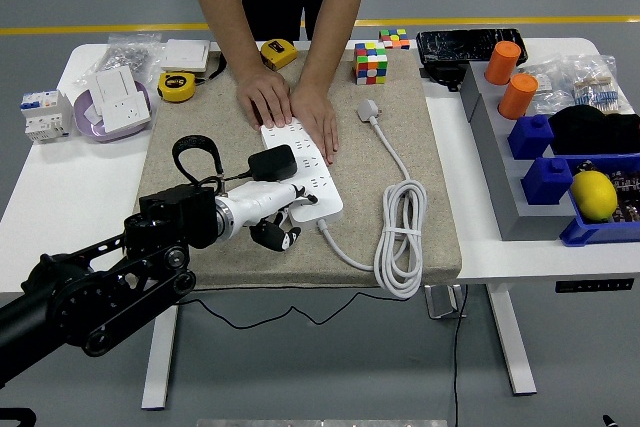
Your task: Pick up the plug,place it near the board,insert it into the board,press the button
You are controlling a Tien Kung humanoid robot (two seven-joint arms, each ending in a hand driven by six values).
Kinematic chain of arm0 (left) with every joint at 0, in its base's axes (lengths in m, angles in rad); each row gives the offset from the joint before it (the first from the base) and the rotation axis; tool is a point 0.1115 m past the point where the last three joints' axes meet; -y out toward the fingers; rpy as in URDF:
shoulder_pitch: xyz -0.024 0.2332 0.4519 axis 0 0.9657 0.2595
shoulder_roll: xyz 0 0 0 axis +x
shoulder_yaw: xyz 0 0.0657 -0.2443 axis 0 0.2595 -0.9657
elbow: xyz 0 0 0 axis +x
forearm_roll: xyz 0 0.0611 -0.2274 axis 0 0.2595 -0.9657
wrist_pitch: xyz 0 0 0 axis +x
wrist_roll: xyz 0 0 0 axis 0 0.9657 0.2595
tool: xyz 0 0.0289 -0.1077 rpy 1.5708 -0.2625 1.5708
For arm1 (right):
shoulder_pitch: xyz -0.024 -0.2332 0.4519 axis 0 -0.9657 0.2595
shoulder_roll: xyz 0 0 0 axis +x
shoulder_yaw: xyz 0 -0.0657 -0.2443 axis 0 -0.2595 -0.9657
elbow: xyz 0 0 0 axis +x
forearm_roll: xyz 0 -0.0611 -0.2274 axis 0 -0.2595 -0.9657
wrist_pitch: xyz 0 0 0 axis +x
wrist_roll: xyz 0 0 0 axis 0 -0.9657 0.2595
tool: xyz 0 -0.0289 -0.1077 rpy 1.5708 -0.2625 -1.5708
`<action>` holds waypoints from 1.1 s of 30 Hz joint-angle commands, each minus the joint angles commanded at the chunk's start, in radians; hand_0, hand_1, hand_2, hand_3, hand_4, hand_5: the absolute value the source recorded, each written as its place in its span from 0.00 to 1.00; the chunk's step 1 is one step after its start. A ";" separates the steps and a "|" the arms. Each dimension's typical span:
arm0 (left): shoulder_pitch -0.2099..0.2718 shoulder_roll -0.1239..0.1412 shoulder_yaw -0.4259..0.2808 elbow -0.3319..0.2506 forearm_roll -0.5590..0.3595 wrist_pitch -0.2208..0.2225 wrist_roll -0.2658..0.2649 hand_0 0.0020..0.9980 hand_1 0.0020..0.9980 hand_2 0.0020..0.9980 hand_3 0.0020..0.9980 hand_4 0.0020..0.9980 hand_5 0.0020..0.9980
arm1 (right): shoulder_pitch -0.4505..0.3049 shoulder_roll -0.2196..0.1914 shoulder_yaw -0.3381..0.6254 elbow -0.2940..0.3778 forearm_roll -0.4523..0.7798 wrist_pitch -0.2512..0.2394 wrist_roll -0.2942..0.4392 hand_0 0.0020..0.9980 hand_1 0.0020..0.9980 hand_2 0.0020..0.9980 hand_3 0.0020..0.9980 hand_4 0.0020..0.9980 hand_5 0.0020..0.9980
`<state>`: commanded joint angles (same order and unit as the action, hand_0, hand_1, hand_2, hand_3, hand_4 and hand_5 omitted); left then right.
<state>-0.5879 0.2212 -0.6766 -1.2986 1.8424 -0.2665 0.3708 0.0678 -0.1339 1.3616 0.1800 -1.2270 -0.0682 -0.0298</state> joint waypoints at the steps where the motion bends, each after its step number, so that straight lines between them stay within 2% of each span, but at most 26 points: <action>1: 0.000 0.000 -0.002 0.002 0.001 0.001 -0.001 0.13 0.04 0.16 0.94 0.45 0.10 | -0.001 0.000 0.000 0.000 0.001 0.000 0.000 0.99 0.84 0.77 0.80 1.00 0.98; 5: 0.000 0.001 -0.003 0.011 0.009 -0.003 0.000 0.13 0.04 0.16 0.94 0.45 0.10 | -0.003 -0.001 0.002 0.000 -0.002 0.000 0.000 0.99 0.84 0.77 0.80 1.00 0.98; 12: 0.001 0.008 0.011 0.023 0.016 -0.046 -0.002 0.13 0.04 0.16 0.91 0.44 0.08 | -0.006 -0.001 -0.001 0.000 -0.001 -0.001 0.000 0.98 0.84 0.77 0.80 1.00 0.98; 13: 0.001 0.008 0.012 0.023 0.016 -0.045 -0.004 0.13 0.04 0.16 0.83 0.44 0.07 | -0.006 -0.001 -0.001 0.000 -0.001 -0.001 0.000 0.98 0.83 0.77 0.80 1.00 0.98; 19: 0.007 0.001 -0.021 0.007 0.012 0.006 -0.051 0.13 0.04 0.16 0.82 0.46 0.06 | -0.007 0.000 -0.004 0.000 0.001 0.000 0.001 0.98 0.83 0.77 0.80 1.00 0.98; 22: 0.005 0.004 -0.026 -0.002 0.007 0.014 -0.062 0.13 0.04 0.16 0.82 0.46 0.06 | -0.007 0.000 -0.004 0.000 0.000 0.000 0.000 0.98 0.83 0.77 0.80 1.00 0.98; 26: 0.005 0.006 -0.025 -0.009 0.007 0.009 -0.061 0.13 0.04 0.16 0.82 0.46 0.05 | -0.008 -0.001 -0.003 0.000 0.000 0.000 0.000 0.98 0.83 0.77 0.80 1.00 0.98; 33: 0.003 0.013 -0.004 -0.005 0.012 -0.027 -0.045 0.13 0.04 0.16 0.79 0.46 0.05 | -0.007 -0.002 -0.002 0.000 0.001 0.000 0.001 0.98 0.83 0.77 0.80 1.00 0.98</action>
<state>-0.5851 0.2341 -0.6809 -1.3033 1.8542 -0.2937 0.3256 0.0611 -0.1355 1.3592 0.1800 -1.2257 -0.0686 -0.0293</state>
